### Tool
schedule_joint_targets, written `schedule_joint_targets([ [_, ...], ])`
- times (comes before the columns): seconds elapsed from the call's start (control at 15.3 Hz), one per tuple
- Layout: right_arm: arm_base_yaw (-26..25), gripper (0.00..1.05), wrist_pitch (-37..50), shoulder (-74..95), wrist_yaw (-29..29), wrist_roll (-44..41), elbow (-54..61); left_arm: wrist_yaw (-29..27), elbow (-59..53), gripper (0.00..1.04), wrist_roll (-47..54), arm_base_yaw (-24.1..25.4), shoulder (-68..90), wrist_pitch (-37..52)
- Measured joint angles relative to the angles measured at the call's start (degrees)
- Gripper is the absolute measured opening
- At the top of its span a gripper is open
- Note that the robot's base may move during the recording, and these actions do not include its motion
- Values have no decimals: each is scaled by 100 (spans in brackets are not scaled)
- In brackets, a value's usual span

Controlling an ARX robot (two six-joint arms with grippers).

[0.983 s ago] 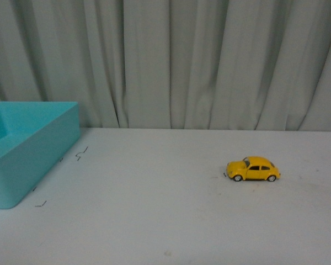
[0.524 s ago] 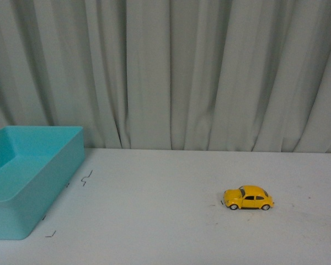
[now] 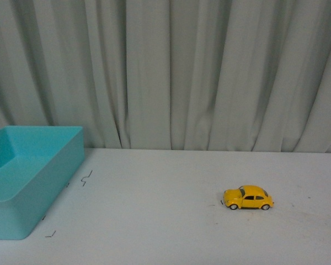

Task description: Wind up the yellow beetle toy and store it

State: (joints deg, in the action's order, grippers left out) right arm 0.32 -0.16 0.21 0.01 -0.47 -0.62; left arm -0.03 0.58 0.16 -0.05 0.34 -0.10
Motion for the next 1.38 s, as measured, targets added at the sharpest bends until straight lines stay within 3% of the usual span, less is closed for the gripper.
schedule_joint_targets([
  [1.38, 0, 98, -7, 0, 0, 0, 0, 0, 0, 98, 0, 0, 2, -9],
])
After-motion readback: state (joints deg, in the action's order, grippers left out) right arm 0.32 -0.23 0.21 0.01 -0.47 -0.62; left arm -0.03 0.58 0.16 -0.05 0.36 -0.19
